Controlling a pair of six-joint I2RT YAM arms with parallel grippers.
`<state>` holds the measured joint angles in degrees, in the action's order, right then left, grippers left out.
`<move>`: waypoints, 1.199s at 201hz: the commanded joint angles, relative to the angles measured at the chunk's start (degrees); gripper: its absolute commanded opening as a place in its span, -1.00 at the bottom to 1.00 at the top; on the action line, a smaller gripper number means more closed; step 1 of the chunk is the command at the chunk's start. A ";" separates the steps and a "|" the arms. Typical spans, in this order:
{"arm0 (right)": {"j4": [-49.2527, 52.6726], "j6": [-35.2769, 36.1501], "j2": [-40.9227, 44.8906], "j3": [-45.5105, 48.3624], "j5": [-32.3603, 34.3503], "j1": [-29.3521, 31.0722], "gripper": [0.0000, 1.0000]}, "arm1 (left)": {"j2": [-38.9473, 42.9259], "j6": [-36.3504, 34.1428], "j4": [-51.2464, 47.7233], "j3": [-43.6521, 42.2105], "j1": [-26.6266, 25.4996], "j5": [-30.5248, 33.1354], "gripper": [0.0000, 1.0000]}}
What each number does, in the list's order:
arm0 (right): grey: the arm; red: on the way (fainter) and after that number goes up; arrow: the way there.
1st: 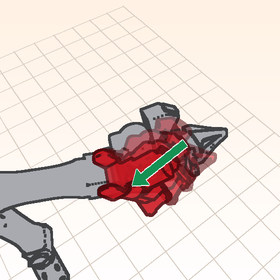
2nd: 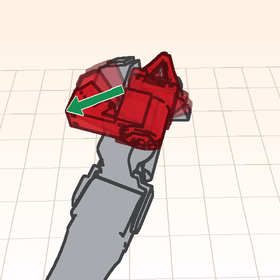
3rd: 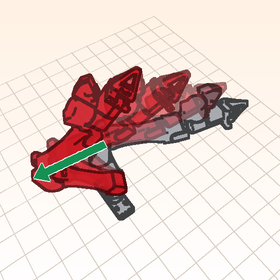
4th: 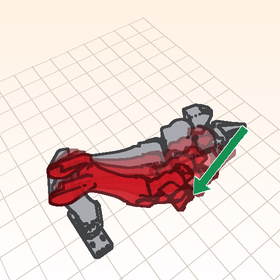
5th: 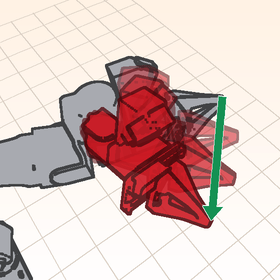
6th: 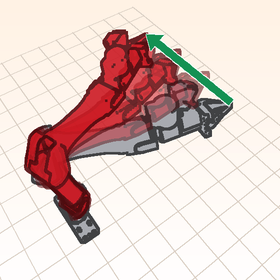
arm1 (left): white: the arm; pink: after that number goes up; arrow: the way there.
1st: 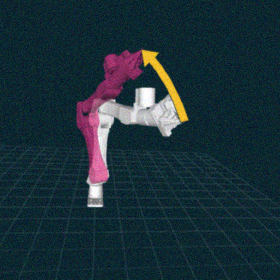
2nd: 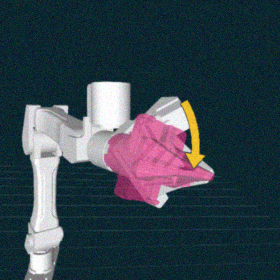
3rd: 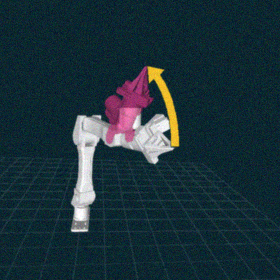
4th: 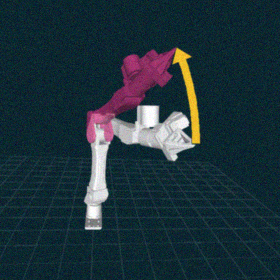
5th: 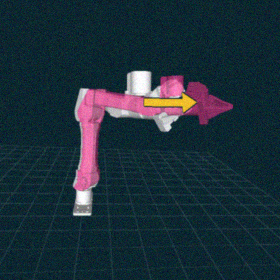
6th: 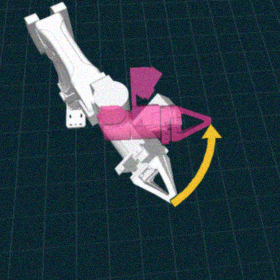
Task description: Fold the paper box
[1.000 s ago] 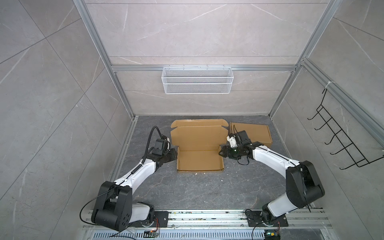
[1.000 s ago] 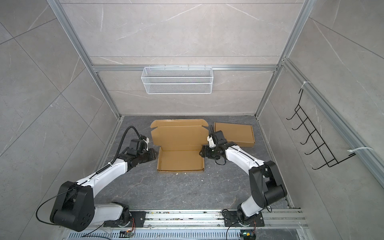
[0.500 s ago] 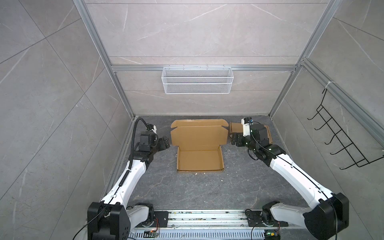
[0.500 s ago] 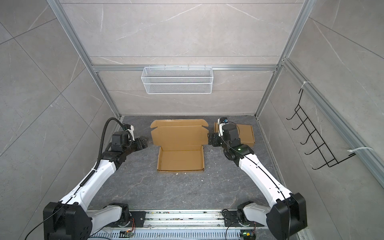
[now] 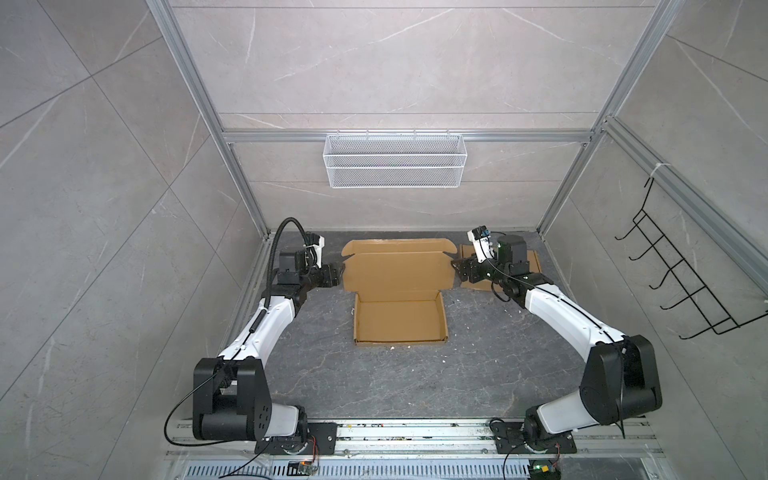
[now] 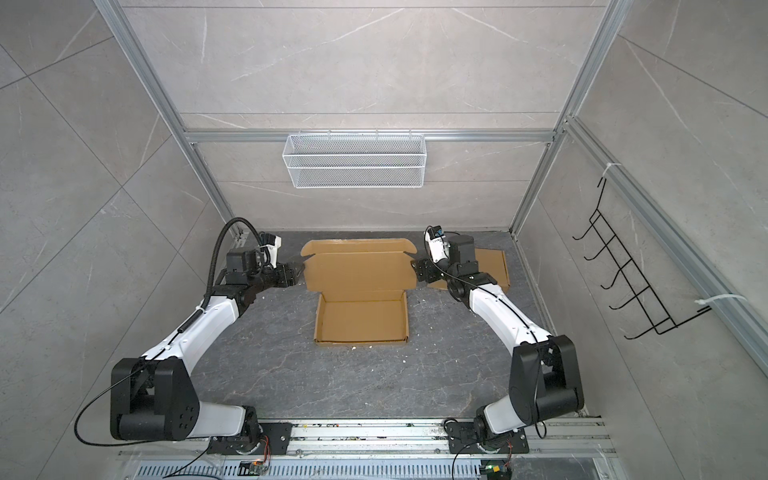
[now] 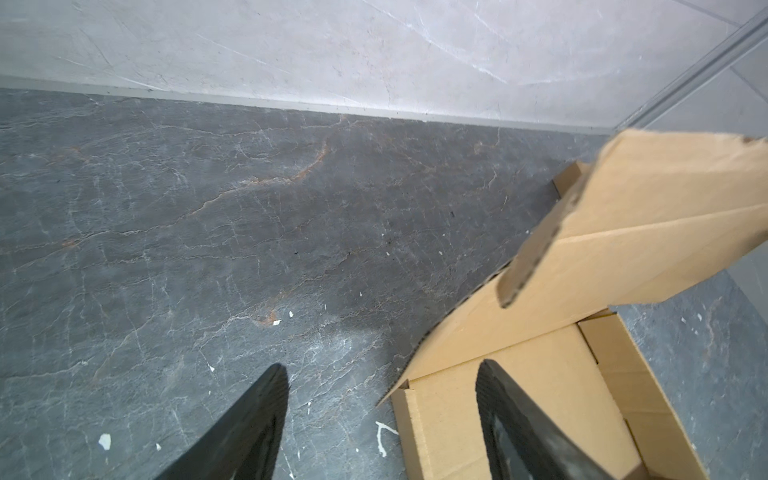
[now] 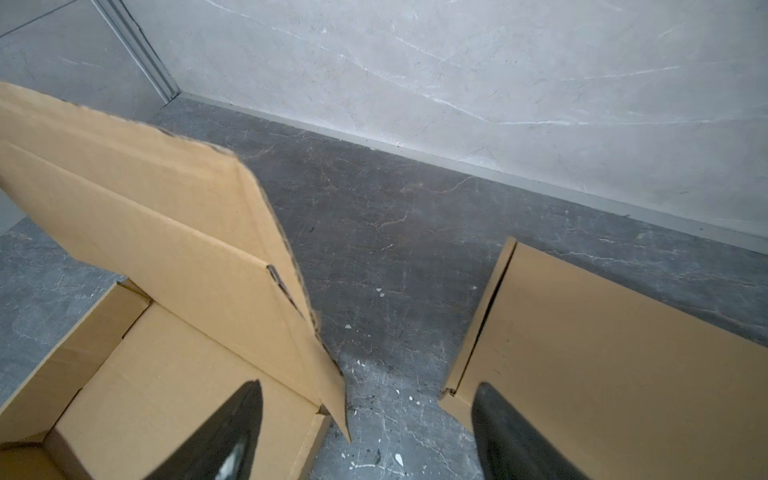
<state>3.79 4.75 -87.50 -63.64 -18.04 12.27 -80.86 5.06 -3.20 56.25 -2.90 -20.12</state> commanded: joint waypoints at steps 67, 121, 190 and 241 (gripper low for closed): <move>6.79 7.18 -6.03 -7.16 -10.03 0.12 0.49 | -6.44 -5.36 4.90 3.42 1.84 -14.45 0.33; 8.46 7.73 -7.83 -8.81 -11.91 0.21 0.37 | -7.70 -3.45 8.04 2.84 0.98 -17.16 0.20; 8.16 7.05 -7.94 -7.85 -11.68 0.39 0.14 | -7.81 -2.96 13.97 0.23 -1.23 -14.39 0.01; 7.60 6.08 -8.55 -8.05 -11.62 1.39 -0.09 | -8.01 -2.82 15.84 -0.83 -2.50 -12.31 -0.22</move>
<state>10.94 11.64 -95.20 -70.63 -28.84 12.80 -88.55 2.46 8.99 55.79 -4.97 -34.00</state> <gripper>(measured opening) 0.481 0.414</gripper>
